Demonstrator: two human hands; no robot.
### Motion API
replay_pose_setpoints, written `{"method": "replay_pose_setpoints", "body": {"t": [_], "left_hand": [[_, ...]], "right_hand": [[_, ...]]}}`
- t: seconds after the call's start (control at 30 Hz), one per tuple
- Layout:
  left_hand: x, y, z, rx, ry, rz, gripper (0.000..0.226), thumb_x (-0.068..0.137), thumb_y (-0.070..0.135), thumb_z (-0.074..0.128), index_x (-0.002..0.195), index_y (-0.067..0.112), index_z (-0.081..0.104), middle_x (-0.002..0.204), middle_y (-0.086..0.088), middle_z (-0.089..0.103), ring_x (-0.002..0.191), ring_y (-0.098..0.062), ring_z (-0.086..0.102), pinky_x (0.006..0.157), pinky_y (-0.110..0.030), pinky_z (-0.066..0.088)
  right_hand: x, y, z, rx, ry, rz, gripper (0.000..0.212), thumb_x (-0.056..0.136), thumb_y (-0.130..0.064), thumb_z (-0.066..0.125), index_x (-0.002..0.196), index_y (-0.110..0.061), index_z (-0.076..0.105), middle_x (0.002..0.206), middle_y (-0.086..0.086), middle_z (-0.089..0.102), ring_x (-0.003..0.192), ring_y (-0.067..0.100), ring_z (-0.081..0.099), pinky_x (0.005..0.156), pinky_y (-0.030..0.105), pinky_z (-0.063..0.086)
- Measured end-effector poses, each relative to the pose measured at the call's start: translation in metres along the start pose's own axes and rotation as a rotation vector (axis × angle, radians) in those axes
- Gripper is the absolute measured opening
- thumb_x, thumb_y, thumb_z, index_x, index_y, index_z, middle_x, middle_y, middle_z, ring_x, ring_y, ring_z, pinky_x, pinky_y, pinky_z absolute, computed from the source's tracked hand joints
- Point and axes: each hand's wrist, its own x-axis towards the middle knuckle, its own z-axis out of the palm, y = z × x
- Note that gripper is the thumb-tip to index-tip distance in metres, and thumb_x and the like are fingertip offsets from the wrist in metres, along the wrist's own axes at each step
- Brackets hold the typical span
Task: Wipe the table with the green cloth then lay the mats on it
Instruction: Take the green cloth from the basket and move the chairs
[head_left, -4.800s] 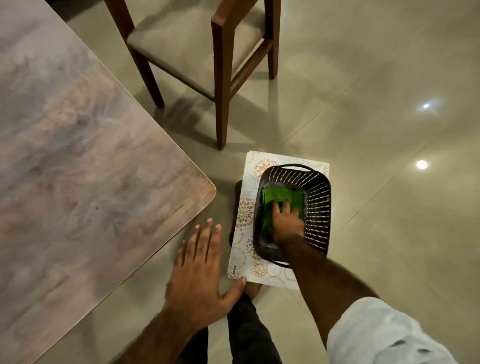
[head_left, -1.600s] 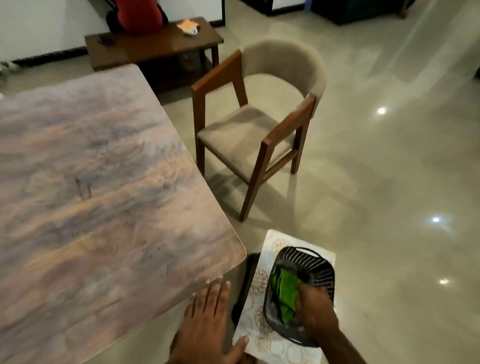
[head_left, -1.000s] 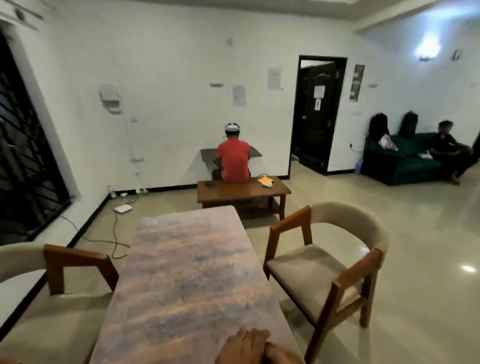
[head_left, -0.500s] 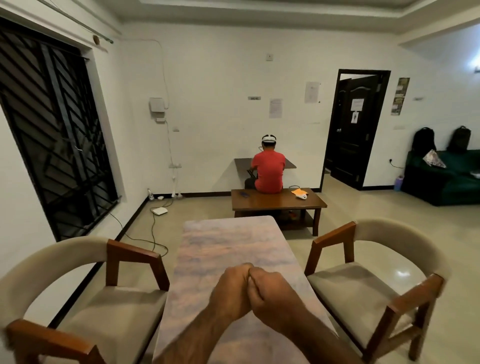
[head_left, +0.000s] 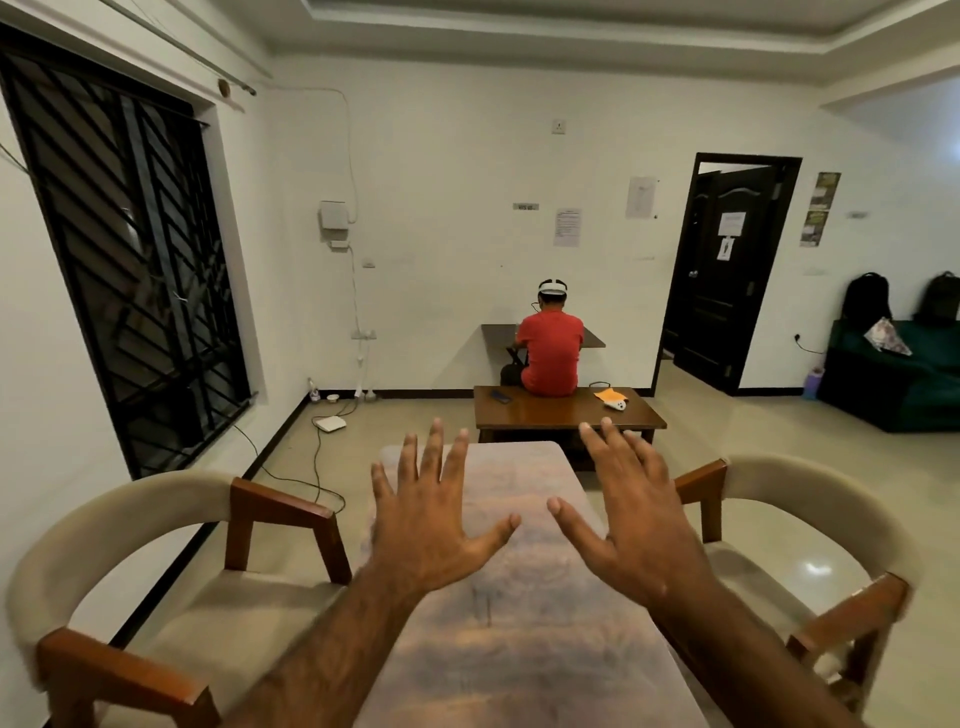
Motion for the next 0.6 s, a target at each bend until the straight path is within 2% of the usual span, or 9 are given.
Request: {"method": "replay_pose_setpoints", "body": {"t": [0.1, 0.23, 0.33, 0.43, 0.5, 0.6], "left_hand": [[0.016, -0.001, -0.008, 0.064, 0.028, 0.006, 0.126, 0.078, 0.109, 0.013, 0.173, 0.032, -0.019, 0.178, -0.001, -0.035, 0.169, -0.033, -0.019, 0.129, -0.077, 0.004], [0.032, 0.002, -0.003, 0.091, 0.035, 0.006, 0.129, 0.076, 0.11, 0.009, 0.173, 0.03, -0.02, 0.179, -0.003, -0.034, 0.169, -0.034, -0.019, 0.128, -0.077, 0.002], [0.04, 0.0, 0.014, 0.166, -0.092, 0.003, 0.134, 0.07, 0.112, 0.0, 0.171, 0.028, -0.025, 0.178, -0.005, -0.034, 0.168, -0.035, -0.021, 0.128, -0.078, 0.003], [0.04, -0.006, 0.032, 0.197, -0.227, -0.069, 0.136, 0.07, 0.113, 0.006, 0.171, 0.026, -0.025, 0.181, -0.007, -0.027, 0.169, -0.037, -0.015, 0.128, -0.078, 0.006], [0.041, -0.002, 0.038, 0.188, -0.237, -0.103, 0.136, 0.071, 0.112, 0.009, 0.171, 0.025, -0.024, 0.181, -0.007, -0.025, 0.169, -0.038, -0.011, 0.128, -0.076, 0.009], [0.043, 0.008, 0.043, 0.221, -0.2, -0.053, 0.132, 0.076, 0.11, 0.011, 0.171, 0.024, -0.024, 0.182, -0.008, -0.024, 0.17, -0.036, -0.01, 0.13, -0.072, 0.009]], "right_hand": [[0.015, 0.029, -0.012, -0.065, 0.056, 0.04, 0.104, 0.091, -0.098, 0.023, 0.174, -0.043, -0.007, 0.186, -0.006, -0.003, 0.169, 0.027, -0.005, 0.134, 0.061, 0.023], [0.027, 0.062, -0.011, -0.126, 0.103, 0.06, 0.111, 0.087, -0.101, 0.027, 0.174, -0.041, -0.005, 0.186, 0.001, 0.0, 0.17, 0.033, 0.001, 0.133, 0.063, 0.025], [0.034, 0.088, -0.004, -0.17, -0.016, 0.133, 0.112, 0.088, -0.098, 0.033, 0.174, -0.039, -0.007, 0.186, 0.004, 0.0, 0.169, 0.037, 0.005, 0.132, 0.065, 0.027], [0.029, 0.11, 0.006, -0.227, -0.161, 0.236, 0.115, 0.09, -0.096, 0.039, 0.175, -0.036, -0.01, 0.185, 0.008, 0.0, 0.168, 0.042, 0.01, 0.132, 0.064, 0.026], [0.024, 0.119, 0.007, -0.219, -0.18, 0.286, 0.116, 0.089, -0.096, 0.039, 0.175, -0.035, -0.01, 0.185, 0.009, 0.0, 0.168, 0.042, 0.011, 0.132, 0.063, 0.024], [0.017, 0.127, 0.011, -0.217, -0.2, 0.284, 0.115, 0.09, -0.096, 0.039, 0.175, -0.037, -0.011, 0.186, 0.007, -0.002, 0.169, 0.041, 0.009, 0.133, 0.064, 0.021]]}}
